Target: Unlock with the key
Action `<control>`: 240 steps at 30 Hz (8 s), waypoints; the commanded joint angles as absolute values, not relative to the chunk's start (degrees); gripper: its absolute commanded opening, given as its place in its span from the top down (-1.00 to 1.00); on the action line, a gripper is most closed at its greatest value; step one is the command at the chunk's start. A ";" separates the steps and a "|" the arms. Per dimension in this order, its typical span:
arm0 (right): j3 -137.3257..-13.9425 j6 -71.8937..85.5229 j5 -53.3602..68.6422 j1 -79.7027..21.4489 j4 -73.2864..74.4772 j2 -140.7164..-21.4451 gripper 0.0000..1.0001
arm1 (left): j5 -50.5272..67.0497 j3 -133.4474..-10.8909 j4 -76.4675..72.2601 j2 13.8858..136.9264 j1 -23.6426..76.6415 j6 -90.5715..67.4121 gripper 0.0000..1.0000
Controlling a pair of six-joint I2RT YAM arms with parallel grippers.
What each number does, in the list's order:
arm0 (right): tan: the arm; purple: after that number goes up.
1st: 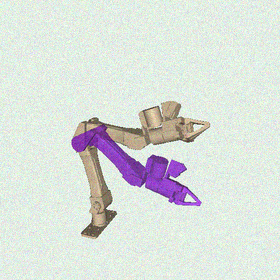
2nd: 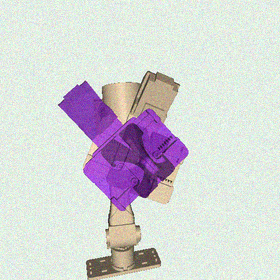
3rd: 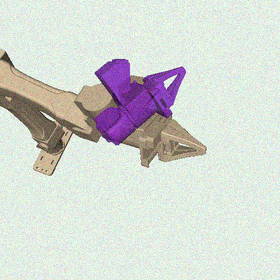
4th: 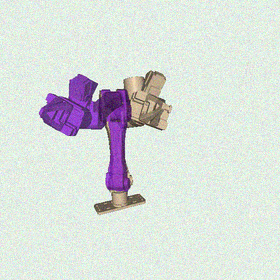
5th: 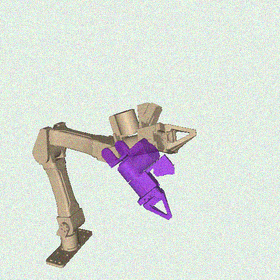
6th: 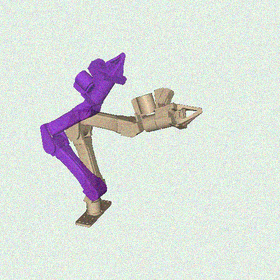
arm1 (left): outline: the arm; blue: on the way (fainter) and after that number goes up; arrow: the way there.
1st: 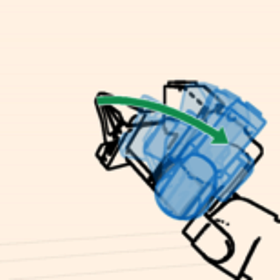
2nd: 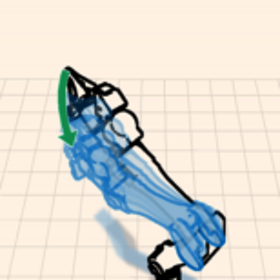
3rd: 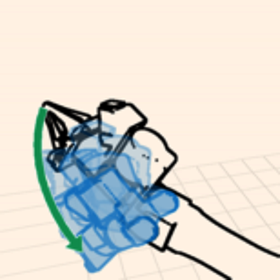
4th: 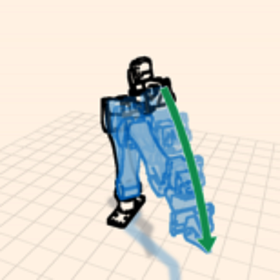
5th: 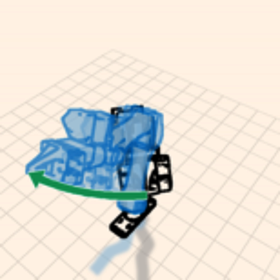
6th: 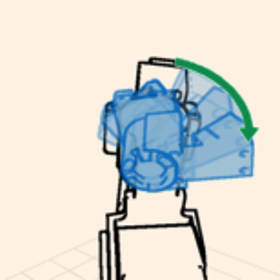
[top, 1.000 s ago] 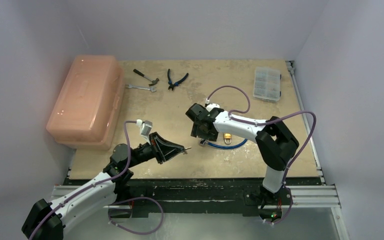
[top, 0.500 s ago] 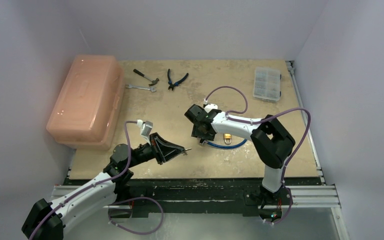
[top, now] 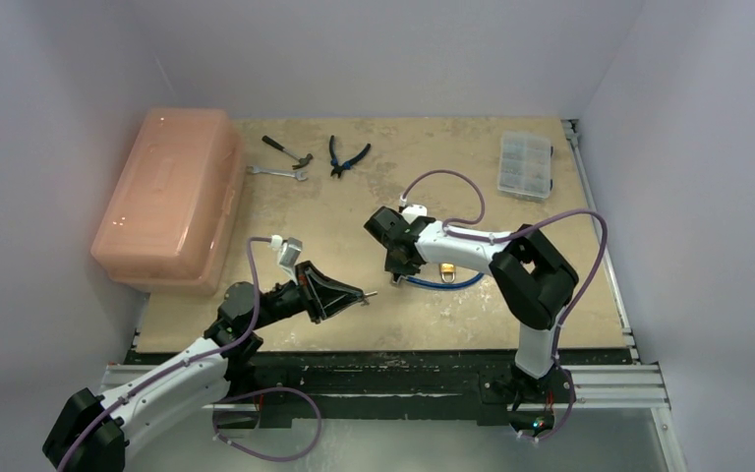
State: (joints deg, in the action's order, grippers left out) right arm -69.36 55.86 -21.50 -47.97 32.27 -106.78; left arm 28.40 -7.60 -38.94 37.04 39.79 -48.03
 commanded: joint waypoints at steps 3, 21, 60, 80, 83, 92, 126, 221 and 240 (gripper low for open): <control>-68.91 53.78 -22.19 -47.79 29.56 -105.35 1.00 | 28.84 -7.65 -42.53 37.34 39.85 -48.81 1.00; -74.93 64.12 -29.43 -46.06 42.86 -92.39 1.00 | 21.55 -5.47 -49.00 36.24 39.84 -51.88 1.00; -63.15 101.64 -25.63 -44.30 57.49 -69.27 1.00 | 9.97 -7.35 -101.82 85.93 52.12 -62.33 1.00; -61.40 100.64 -23.41 -44.25 56.37 -70.03 1.00 | 7.72 -14.15 -101.92 89.52 54.07 -61.72 1.00; -61.18 100.68 -23.05 -44.29 56.09 -70.05 1.00 | 7.57 -15.03 -101.91 89.86 54.06 -61.70 1.00; -60.65 100.56 -22.09 -44.27 55.29 -70.09 1.00 | 7.03 -16.80 -101.87 91.22 54.06 -61.79 1.00; -59.77 99.27 -21.31 -44.29 54.23 -70.31 1.00 | 5.63 -18.98 -101.91 93.40 54.05 -61.97 1.00; -67.15 105.82 -12.00 -44.74 55.53 -80.28 1.00 | -1.10 -11.65 -66.77 66.53 53.24 -63.90 1.00; -67.85 106.01 -11.60 -44.74 54.24 -81.00 1.00 | -1.69 -12.40 -64.08 70.85 53.26 -65.53 1.00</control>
State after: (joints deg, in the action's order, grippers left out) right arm -65.04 104.60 -11.16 -44.36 54.70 -81.67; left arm -1.87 -11.05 -59.53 70.61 53.63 -65.41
